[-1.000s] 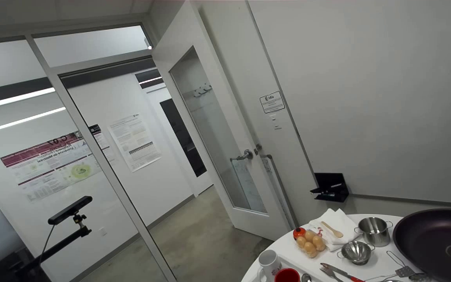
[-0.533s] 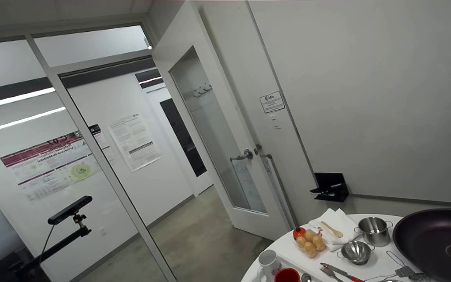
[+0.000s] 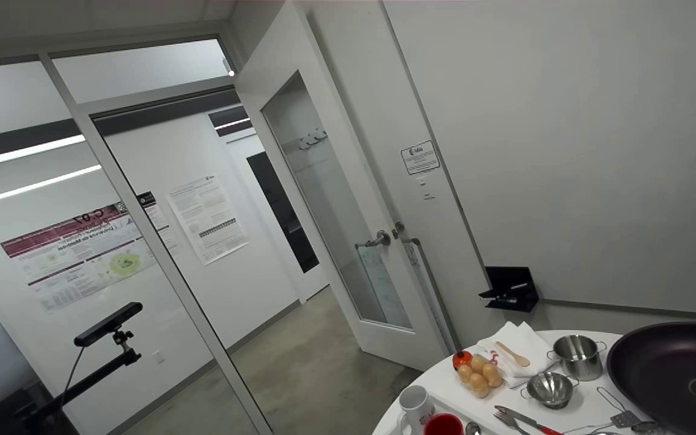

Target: Use the spoon to mix the contents of the bowl

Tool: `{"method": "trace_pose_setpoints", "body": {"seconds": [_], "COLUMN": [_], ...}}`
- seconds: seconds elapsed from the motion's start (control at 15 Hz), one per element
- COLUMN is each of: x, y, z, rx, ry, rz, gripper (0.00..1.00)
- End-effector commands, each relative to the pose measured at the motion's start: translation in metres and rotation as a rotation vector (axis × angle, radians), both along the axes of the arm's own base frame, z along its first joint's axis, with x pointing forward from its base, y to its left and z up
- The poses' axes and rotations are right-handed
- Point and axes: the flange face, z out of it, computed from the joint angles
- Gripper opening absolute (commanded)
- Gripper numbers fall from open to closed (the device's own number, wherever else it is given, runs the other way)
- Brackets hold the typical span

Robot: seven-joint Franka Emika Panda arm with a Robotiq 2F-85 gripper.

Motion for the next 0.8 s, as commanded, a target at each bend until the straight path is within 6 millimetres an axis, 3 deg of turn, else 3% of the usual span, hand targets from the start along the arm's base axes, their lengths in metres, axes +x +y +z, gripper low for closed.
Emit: {"method": "trace_pose_setpoints", "body": {"seconds": [0.0,0.4,0.73], "x": [-0.003,-0.038,-0.055], "y": [-0.027,-0.084,-0.106], "z": [0.002,-0.015,-0.019], "rx": [0.007,0.032,0.050], "ry": [0.004,0.026,0.023], "rz": [-0.040,-0.175,-0.243], "gripper": [0.07,0.07,0.07]}}
